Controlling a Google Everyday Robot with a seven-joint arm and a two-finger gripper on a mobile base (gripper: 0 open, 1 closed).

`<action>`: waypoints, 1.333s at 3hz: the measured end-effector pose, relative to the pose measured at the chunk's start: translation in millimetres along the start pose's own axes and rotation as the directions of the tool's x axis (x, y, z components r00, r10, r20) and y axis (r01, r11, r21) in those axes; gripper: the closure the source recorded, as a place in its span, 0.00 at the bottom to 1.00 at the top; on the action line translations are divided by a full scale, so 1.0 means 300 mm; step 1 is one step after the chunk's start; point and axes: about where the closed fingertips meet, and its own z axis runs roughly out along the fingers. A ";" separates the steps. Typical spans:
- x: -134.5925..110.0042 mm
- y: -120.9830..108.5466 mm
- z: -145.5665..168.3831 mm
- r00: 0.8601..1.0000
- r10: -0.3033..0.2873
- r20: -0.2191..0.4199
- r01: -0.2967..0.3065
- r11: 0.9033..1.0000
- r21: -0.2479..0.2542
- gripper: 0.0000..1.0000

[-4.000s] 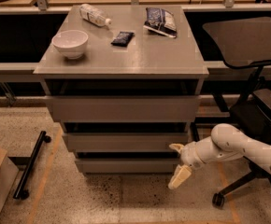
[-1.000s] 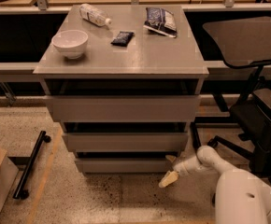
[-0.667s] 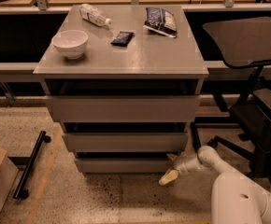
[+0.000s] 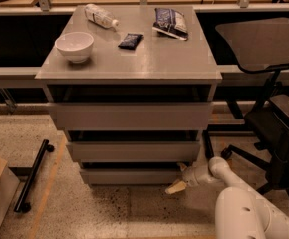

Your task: Open bottom drawer

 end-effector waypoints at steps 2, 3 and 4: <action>-0.019 0.006 -0.015 1.000 0.000 0.000 0.000 1.000 0.000 0.64; -0.019 0.007 -0.015 1.000 0.000 0.000 0.000 1.000 0.000 0.76; -0.016 0.018 -0.002 1.000 0.006 -0.010 -0.006 1.000 -0.008 0.50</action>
Offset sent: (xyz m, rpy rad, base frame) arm -0.1623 0.0263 0.0269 -0.0630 0.2260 0.0174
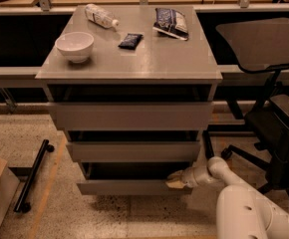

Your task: Open bottom drawer

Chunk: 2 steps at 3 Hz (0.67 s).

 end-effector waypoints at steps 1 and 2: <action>0.016 0.038 0.016 0.998 0.029 -0.063 -0.030 0.999 -0.017 0.27; 0.070 0.106 0.015 0.987 0.120 -0.107 -0.123 0.992 -0.023 0.04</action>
Offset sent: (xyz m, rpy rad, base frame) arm -0.0953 0.0077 -0.0227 -0.0872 0.3363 -0.0915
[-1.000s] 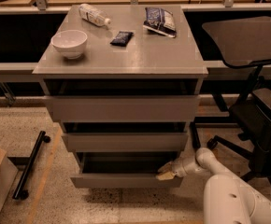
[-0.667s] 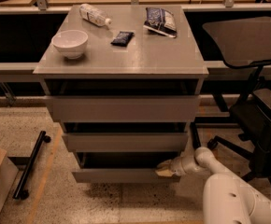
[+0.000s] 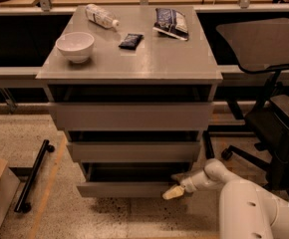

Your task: Open bottom drawer

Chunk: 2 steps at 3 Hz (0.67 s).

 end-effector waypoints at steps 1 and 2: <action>-0.011 0.006 -0.012 1.000 0.000 0.000 0.000 1.000 0.000 0.00; 0.045 0.067 -0.023 0.995 0.079 -0.058 -0.080 0.997 -0.015 0.00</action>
Offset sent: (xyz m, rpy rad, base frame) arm -0.1103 -0.0225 0.0050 -0.1504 0.3953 -0.1014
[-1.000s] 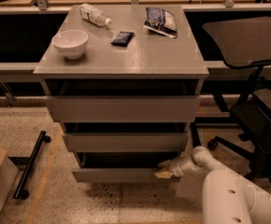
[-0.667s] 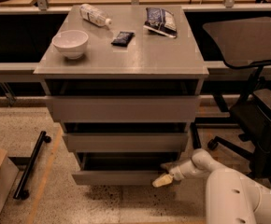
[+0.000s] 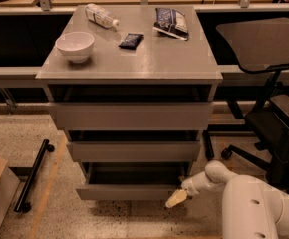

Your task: Open bottom drawer

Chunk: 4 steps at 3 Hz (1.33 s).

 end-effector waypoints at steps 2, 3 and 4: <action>0.052 0.104 0.029 0.996 0.082 -0.041 -0.084 0.995 -0.053 0.00; 0.071 0.143 0.042 0.991 0.105 -0.077 -0.110 0.992 -0.066 0.00; 0.107 0.242 0.033 0.980 0.161 -0.114 -0.170 0.983 -0.075 0.00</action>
Offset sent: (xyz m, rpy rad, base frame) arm -0.0342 0.0112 -0.0077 0.0041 0.1065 -0.0104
